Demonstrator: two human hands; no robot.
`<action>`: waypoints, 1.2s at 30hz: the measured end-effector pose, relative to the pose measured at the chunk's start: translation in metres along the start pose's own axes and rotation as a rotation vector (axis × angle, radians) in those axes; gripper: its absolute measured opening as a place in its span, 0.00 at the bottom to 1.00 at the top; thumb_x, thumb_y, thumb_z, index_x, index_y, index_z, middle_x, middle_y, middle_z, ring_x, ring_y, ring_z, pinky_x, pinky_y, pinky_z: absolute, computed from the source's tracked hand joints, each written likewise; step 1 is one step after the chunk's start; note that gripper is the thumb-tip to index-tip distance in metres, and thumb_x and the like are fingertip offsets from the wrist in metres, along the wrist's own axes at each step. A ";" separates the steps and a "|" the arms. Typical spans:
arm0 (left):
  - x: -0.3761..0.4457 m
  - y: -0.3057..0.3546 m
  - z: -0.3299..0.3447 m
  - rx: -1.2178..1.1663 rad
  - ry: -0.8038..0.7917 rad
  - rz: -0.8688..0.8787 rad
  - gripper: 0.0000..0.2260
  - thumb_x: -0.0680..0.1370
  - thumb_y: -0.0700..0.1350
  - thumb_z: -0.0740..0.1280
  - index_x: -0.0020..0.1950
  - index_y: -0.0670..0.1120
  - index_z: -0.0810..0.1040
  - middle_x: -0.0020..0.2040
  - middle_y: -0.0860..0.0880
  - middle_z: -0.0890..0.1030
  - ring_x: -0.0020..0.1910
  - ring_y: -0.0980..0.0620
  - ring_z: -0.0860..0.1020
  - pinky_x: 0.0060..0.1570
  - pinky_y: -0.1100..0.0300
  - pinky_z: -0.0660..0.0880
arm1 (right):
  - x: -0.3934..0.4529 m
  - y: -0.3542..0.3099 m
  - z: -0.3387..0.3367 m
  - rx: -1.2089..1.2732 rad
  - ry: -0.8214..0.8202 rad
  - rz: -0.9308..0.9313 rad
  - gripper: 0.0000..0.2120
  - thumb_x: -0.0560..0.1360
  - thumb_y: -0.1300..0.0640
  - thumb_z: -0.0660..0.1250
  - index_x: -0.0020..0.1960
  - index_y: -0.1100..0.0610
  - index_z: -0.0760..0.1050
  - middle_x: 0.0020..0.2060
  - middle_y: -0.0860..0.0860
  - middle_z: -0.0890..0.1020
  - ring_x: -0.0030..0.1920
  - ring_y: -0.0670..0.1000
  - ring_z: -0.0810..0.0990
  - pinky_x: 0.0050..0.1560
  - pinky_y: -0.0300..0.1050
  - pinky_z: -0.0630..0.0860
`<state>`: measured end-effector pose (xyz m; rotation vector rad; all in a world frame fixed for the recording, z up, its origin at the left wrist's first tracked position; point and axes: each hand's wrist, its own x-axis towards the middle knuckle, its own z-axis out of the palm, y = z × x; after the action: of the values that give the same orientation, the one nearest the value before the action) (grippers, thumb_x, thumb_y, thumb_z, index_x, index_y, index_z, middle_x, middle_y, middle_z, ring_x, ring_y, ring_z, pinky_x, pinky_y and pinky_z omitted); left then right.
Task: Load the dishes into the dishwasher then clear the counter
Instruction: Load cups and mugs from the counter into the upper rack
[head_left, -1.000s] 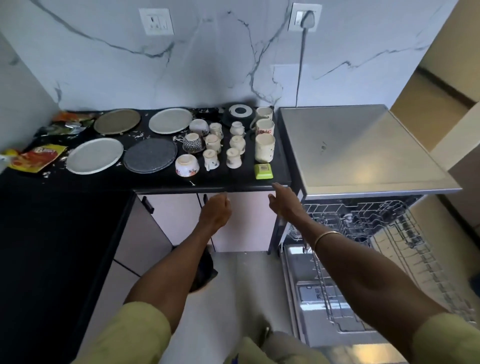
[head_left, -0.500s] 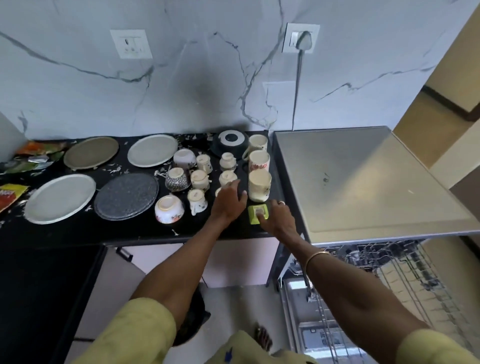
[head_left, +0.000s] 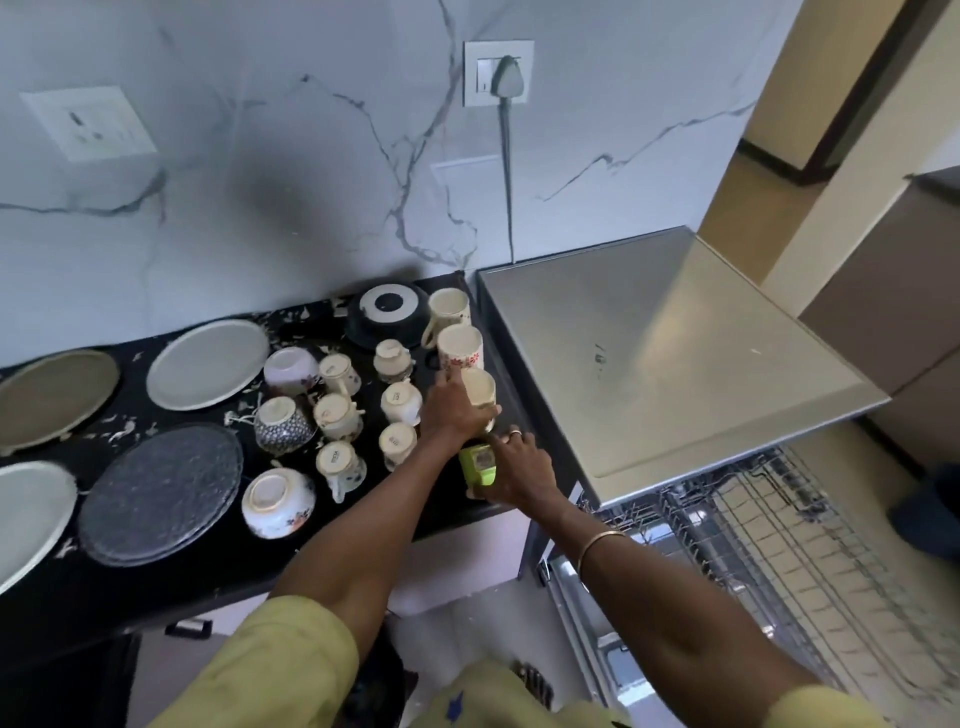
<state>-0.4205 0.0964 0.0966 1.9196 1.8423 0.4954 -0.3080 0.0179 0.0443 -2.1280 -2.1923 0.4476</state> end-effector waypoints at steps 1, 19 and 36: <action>0.002 -0.001 0.001 -0.010 -0.016 0.011 0.41 0.64 0.58 0.77 0.70 0.43 0.66 0.63 0.40 0.73 0.59 0.39 0.76 0.54 0.50 0.75 | 0.000 0.000 0.000 -0.001 -0.011 0.005 0.47 0.60 0.32 0.74 0.72 0.48 0.63 0.66 0.57 0.70 0.64 0.61 0.70 0.53 0.56 0.77; -0.046 0.010 0.002 -0.070 -0.053 0.267 0.37 0.63 0.55 0.80 0.66 0.43 0.71 0.61 0.41 0.76 0.58 0.41 0.77 0.52 0.51 0.75 | -0.074 0.028 -0.018 0.207 0.119 0.174 0.40 0.60 0.34 0.77 0.61 0.59 0.72 0.55 0.57 0.77 0.55 0.58 0.77 0.51 0.52 0.79; -0.151 0.104 0.063 -0.033 -0.172 0.359 0.38 0.62 0.56 0.80 0.67 0.43 0.72 0.60 0.43 0.75 0.56 0.42 0.77 0.54 0.51 0.76 | -0.206 0.150 -0.003 0.252 0.111 0.311 0.44 0.60 0.36 0.77 0.67 0.54 0.65 0.59 0.56 0.77 0.59 0.57 0.76 0.54 0.57 0.80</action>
<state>-0.3074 -0.0604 0.1051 2.2045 1.3810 0.4512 -0.1520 -0.1835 0.0437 -2.2912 -1.6530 0.5726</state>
